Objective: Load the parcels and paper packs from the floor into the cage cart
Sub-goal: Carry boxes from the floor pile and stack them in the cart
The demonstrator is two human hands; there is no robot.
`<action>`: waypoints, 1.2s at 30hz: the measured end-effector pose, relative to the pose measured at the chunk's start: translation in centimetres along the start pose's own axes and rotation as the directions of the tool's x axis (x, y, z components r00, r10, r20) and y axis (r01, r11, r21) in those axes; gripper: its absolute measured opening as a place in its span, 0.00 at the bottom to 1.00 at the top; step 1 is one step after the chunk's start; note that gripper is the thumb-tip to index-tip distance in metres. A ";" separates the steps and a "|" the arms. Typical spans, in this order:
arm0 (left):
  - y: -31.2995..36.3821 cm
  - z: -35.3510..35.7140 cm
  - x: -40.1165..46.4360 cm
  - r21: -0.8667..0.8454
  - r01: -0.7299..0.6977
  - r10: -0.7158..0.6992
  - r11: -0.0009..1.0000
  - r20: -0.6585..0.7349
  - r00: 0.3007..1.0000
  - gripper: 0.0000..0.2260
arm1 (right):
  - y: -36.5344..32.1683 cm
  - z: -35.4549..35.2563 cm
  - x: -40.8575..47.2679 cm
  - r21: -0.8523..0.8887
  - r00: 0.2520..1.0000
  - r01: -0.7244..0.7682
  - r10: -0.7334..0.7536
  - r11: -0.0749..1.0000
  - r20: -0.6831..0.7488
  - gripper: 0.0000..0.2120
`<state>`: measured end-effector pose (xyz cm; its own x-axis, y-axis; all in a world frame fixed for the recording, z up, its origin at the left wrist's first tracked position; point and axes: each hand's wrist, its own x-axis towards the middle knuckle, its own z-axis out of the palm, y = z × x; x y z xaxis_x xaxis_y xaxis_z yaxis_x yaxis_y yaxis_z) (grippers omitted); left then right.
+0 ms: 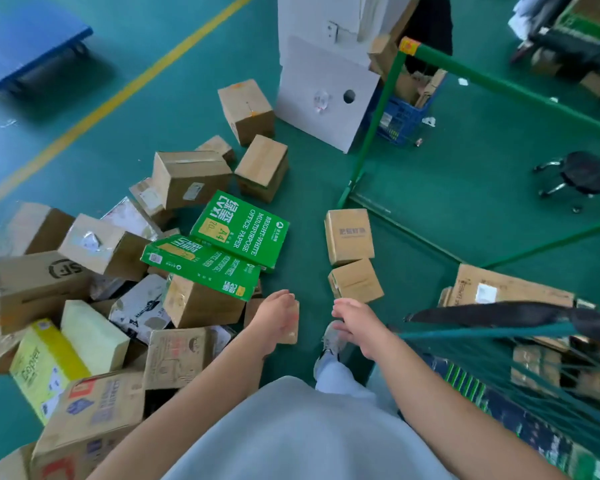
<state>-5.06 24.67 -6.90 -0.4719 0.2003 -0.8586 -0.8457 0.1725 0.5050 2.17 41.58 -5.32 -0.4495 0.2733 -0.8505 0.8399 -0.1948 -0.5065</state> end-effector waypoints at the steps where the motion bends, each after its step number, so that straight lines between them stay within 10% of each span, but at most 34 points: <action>1: 1.1 1.4 0.6 -0.014 0.003 -0.003 1.000 -0.013 1.000 0.09 | -1.3 -1.3 1.0 -0.004 1.000 -0.002 0.002 1.000 0.000 0.11; 21: 17.7 14.8 7.0 -0.197 -0.130 0.114 0.972 -0.087 0.990 0.15 | -17.4 -11.3 10.6 -0.044 0.994 0.109 -0.109 0.993 -0.006 0.11; 36: 28.0 10.0 15.4 -0.263 -0.093 0.045 0.960 -0.182 0.982 0.14 | -29.7 -6.8 19.9 -0.124 0.991 0.132 -0.133 0.983 -0.002 0.12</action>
<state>-33.50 42.26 -5.11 -0.5473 0.0291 -0.8364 -0.8337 -0.1062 0.5418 -29.62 59.23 -6.20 -0.5568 0.2990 -0.7750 0.8043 -0.0390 -0.5929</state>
